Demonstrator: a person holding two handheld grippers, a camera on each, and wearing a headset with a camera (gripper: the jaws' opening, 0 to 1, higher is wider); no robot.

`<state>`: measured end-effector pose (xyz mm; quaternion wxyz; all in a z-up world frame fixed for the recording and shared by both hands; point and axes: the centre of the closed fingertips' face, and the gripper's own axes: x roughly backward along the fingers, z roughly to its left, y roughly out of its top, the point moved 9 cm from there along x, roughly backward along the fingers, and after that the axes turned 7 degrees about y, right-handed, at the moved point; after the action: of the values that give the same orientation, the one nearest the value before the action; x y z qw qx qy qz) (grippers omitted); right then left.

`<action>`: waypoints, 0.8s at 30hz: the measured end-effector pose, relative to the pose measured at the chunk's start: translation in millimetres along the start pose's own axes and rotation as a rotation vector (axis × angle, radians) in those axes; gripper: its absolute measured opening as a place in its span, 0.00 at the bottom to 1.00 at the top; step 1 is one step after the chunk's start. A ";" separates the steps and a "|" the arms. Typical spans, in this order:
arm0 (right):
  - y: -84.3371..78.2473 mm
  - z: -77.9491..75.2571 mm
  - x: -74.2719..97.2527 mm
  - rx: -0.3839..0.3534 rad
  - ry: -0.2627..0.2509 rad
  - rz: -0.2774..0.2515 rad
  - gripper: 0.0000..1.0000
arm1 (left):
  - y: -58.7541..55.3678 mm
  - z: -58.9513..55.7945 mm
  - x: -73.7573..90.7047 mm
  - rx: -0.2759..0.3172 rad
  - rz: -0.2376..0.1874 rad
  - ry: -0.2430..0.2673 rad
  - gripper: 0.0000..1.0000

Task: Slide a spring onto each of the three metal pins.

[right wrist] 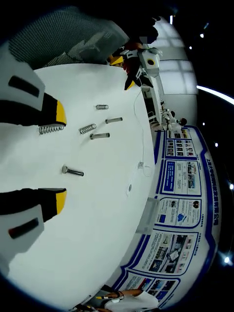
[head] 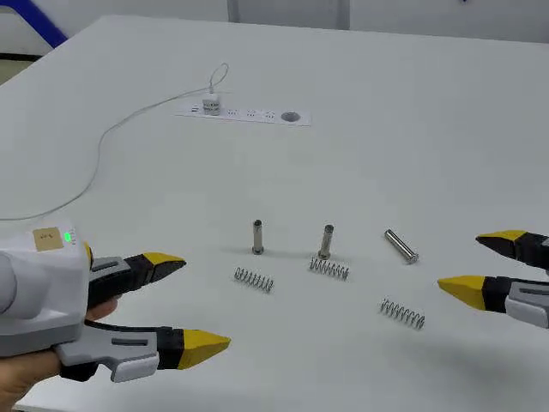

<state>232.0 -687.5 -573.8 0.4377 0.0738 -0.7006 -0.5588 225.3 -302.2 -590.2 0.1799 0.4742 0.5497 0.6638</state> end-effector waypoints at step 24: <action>28.5 -29.3 -51.1 -0.041 -0.023 0.126 0.31 | 0.1 0.9 1.4 0.005 -0.002 0.013 0.71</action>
<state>294.4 -667.8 -577.0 0.4654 0.0140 -0.6971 -0.5452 225.4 -300.7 -589.5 0.1756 0.4698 0.5529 0.6654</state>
